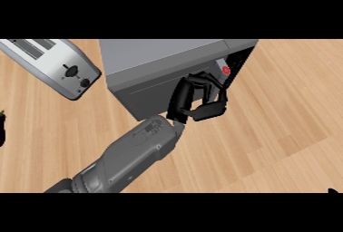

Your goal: Pick up the milk, place it into the microwave and close the microwave

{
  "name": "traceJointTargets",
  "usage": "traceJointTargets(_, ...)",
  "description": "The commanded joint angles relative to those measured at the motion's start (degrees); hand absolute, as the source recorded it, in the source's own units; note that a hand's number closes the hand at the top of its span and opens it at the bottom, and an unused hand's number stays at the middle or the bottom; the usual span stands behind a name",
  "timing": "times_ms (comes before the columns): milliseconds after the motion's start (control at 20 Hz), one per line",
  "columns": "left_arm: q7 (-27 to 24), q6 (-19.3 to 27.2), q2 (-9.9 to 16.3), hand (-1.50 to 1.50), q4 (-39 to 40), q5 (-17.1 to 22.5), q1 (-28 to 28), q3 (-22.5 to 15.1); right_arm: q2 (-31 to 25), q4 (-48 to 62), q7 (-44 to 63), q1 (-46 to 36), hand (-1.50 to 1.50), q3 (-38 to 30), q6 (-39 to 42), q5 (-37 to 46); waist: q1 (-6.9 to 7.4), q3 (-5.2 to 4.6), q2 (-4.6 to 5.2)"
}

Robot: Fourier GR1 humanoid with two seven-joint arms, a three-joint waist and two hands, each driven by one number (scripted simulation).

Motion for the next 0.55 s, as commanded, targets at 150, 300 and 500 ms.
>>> traceJointTargets(150, 0.27, -1.17, -0.21, 1.50, 5.17, 2.27, -4.75, 1.31, -1.16, -1.27, 0.34, 1.09, -1.50, -0.34, 1.36, -1.99, -0.90, 0.05, 0.81)
traceJointTargets(300, -0.14, -0.83, -0.21, 1.50, 5.61, 2.46, -5.82, 1.35, -2.02, -2.06, 0.73, 1.35, -1.50, -1.11, 1.61, -2.58, -1.05, 0.05, 0.69)
traceJointTargets(500, -0.86, -1.29, -0.21, 1.50, 6.03, 3.55, -5.03, 0.50, -3.12, -2.74, 1.43, 2.54, -1.50, -0.95, 2.69, -3.12, -1.30, 0.04, 0.70)
